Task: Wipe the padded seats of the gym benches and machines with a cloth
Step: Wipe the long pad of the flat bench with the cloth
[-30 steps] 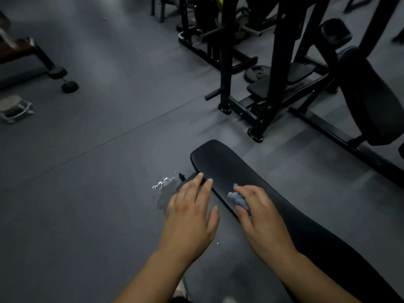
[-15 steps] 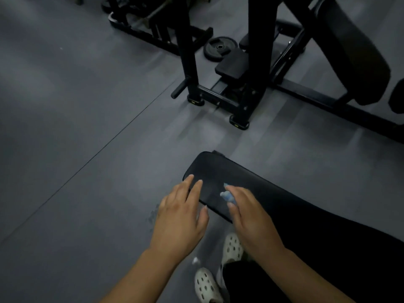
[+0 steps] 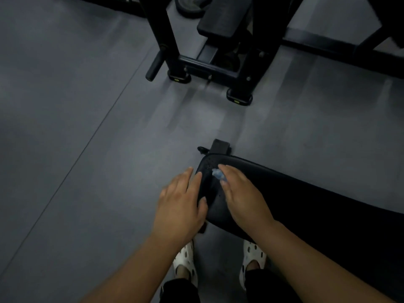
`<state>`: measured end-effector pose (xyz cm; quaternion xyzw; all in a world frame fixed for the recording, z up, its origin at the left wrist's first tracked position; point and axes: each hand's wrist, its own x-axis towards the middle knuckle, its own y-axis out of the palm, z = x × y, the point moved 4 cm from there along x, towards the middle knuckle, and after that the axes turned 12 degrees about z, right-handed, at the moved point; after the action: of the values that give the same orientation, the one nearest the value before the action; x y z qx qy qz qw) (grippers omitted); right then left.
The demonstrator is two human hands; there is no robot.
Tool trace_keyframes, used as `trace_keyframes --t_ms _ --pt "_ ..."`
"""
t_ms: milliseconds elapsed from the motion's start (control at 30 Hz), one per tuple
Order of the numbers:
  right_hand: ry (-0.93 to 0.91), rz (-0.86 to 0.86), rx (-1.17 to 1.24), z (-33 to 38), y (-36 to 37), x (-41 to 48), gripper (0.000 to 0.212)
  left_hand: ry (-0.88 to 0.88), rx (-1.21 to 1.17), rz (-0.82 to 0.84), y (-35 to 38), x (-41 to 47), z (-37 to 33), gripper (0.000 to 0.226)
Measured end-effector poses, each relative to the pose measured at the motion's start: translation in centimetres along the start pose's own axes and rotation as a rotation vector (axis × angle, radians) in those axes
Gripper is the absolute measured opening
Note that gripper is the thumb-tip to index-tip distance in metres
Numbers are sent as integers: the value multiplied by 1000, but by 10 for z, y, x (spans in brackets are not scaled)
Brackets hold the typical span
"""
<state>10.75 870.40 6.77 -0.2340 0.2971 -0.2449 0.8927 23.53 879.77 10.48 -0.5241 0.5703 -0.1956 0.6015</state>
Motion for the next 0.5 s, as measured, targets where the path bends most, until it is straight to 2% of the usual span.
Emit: trace_keyframes --t_ms 200,300,333,467,500 --pt "49 -120 -211 -34 62 94 47 101 45 56 47 64 61 60" --pt "158 159 -354 -64 131 113 61 128 64 82 72 82 84 60" --pt "214 205 -364 -72 148 112 62 129 62 89 80 88 89 59" --pt "252 -112 -315 -76 154 119 53 159 40 134 104 107 98 60" --pt "281 -168 -317 -79 150 131 56 170 37 139 107 111 98 61"
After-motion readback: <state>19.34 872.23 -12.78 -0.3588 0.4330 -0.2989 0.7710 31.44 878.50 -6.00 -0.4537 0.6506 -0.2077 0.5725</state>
